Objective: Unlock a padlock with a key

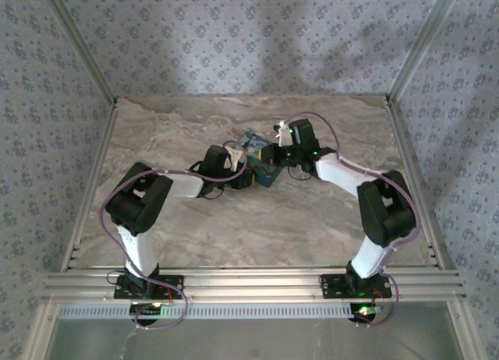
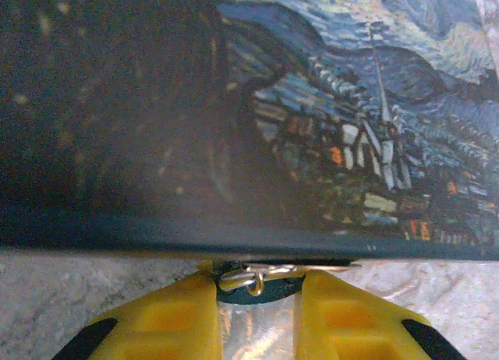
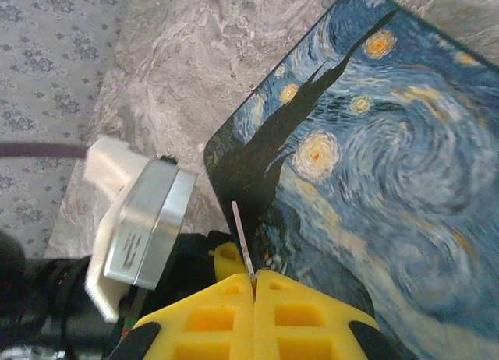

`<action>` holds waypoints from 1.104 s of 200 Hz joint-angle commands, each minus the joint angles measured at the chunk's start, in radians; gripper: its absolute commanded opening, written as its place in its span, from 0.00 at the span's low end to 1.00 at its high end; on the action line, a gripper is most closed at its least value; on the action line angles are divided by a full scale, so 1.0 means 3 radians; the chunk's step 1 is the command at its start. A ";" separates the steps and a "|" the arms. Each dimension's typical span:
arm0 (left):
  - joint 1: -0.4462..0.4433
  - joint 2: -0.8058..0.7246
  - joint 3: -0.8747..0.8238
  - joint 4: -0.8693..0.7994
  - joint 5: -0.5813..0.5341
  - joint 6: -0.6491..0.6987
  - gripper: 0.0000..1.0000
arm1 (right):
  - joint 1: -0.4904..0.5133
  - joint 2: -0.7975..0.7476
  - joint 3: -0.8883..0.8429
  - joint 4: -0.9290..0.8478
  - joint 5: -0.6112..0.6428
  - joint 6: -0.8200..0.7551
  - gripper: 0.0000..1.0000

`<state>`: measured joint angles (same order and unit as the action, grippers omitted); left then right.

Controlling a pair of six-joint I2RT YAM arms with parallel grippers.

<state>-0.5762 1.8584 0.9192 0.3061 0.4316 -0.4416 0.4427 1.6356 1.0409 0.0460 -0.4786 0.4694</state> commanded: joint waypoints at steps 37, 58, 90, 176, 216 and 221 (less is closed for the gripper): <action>-0.0038 -0.0363 0.0258 -0.0416 0.0276 -0.0803 0.23 | 0.0239 -0.0897 -0.0737 -0.0261 0.0622 -0.0374 0.00; -0.0053 -0.0426 0.0294 -0.0549 0.0286 -0.0974 0.24 | 0.0343 -0.1154 -0.1096 -0.0036 0.0737 -0.0364 0.00; -0.0095 -0.0452 0.0308 -0.0596 0.0339 -0.1286 0.24 | 0.0550 -0.1330 -0.1474 0.0262 0.0924 -0.0365 0.00; -0.0213 -0.0498 0.0286 -0.0533 0.0335 -0.1679 0.23 | 0.0876 -0.1220 -0.2040 0.1090 0.1410 -0.0288 0.00; -0.0223 -0.0502 0.0246 -0.0428 0.0330 -0.1790 0.21 | 0.0920 -0.1110 -0.2128 0.1368 0.1510 -0.0184 0.00; -0.0227 -0.0503 0.0244 -0.0421 0.0330 -0.1803 0.21 | 0.0924 -0.1096 -0.2126 0.1387 0.1522 -0.0168 0.00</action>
<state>-0.6315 1.7557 0.9779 0.1326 0.5056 -0.9451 0.7059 1.2842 0.4141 0.3786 -0.0700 0.3882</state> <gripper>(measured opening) 0.213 0.061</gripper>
